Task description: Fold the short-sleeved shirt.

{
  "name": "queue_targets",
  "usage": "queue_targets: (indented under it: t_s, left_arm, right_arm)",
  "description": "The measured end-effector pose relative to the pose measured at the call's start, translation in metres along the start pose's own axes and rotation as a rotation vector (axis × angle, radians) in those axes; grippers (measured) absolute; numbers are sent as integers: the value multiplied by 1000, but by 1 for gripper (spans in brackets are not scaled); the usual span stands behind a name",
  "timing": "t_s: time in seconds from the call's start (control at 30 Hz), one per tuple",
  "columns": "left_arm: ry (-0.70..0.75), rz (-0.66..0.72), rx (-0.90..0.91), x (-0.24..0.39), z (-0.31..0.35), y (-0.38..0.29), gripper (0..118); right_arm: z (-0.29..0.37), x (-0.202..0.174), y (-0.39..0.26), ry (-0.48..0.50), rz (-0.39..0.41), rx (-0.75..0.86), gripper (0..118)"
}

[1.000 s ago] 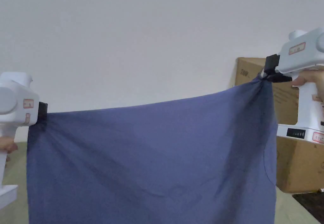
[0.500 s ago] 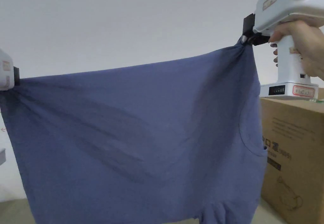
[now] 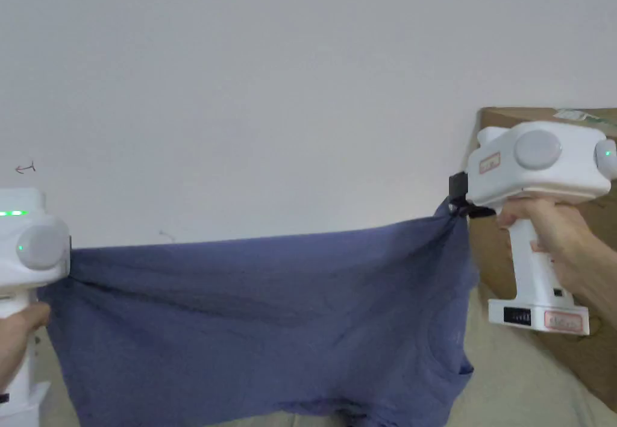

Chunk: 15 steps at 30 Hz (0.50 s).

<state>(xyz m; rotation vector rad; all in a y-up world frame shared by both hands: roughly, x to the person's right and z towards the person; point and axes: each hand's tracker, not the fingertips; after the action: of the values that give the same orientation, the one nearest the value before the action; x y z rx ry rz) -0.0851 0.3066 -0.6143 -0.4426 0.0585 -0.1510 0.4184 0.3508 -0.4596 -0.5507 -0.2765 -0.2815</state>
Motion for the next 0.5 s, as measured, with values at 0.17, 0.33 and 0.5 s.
queue_targets:
  t_s: [0.17, 0.33, 0.5]
  left_arm:
    - [-20, -59, -240, 4, -53, -131, 6]
    - [-34, -101, -359, -2, -40, -228, 6]
    - [-63, -60, -366, -35, 52, -276, 6]
  right_arm:
    - [-77, 30, -129, -56, -44, -254, 1]
    - [-73, 55, -232, -49, -105, -371, 1]
    - [-5, 69, -295, -31, -131, -398, 1]
